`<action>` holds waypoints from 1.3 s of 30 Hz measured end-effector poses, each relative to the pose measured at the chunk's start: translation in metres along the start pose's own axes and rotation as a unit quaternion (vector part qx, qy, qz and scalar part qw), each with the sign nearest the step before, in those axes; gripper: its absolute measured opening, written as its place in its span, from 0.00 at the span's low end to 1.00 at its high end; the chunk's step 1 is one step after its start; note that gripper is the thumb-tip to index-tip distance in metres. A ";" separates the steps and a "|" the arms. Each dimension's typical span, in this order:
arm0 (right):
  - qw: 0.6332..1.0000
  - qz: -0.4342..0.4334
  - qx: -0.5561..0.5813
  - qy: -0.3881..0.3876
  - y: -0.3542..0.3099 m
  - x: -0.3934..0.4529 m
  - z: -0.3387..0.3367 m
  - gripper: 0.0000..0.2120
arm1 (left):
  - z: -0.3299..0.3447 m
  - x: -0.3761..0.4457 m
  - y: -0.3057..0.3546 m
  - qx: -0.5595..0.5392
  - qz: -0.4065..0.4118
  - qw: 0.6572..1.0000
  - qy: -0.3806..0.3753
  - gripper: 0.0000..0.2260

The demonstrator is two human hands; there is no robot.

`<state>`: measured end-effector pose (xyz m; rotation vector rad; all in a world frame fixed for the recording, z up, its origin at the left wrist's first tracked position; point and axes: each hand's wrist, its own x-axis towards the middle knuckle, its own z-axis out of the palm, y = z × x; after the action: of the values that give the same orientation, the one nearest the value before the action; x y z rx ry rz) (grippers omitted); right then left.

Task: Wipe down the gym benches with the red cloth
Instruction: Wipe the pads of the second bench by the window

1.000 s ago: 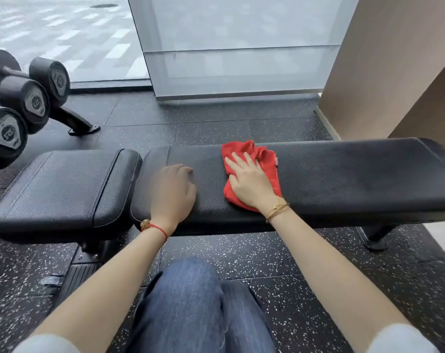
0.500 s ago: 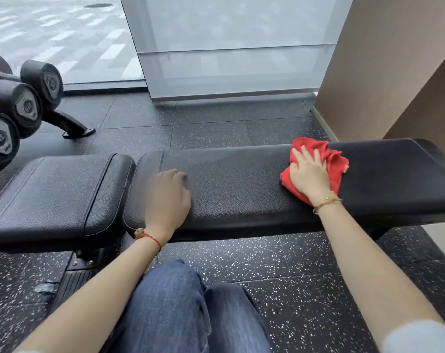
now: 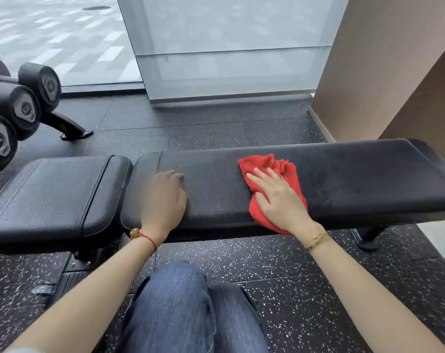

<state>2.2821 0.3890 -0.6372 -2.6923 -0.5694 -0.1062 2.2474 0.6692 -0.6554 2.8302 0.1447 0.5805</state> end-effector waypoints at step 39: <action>0.993 0.111 -0.027 -0.009 -0.009 0.086 0.006 0.24 | 0.000 0.000 0.005 0.013 -0.011 1.000 0.007 0.18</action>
<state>2.3569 0.4310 -0.6265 -2.7914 -0.2719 -0.0380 2.2478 0.6643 -0.6541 2.8456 0.1880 0.5986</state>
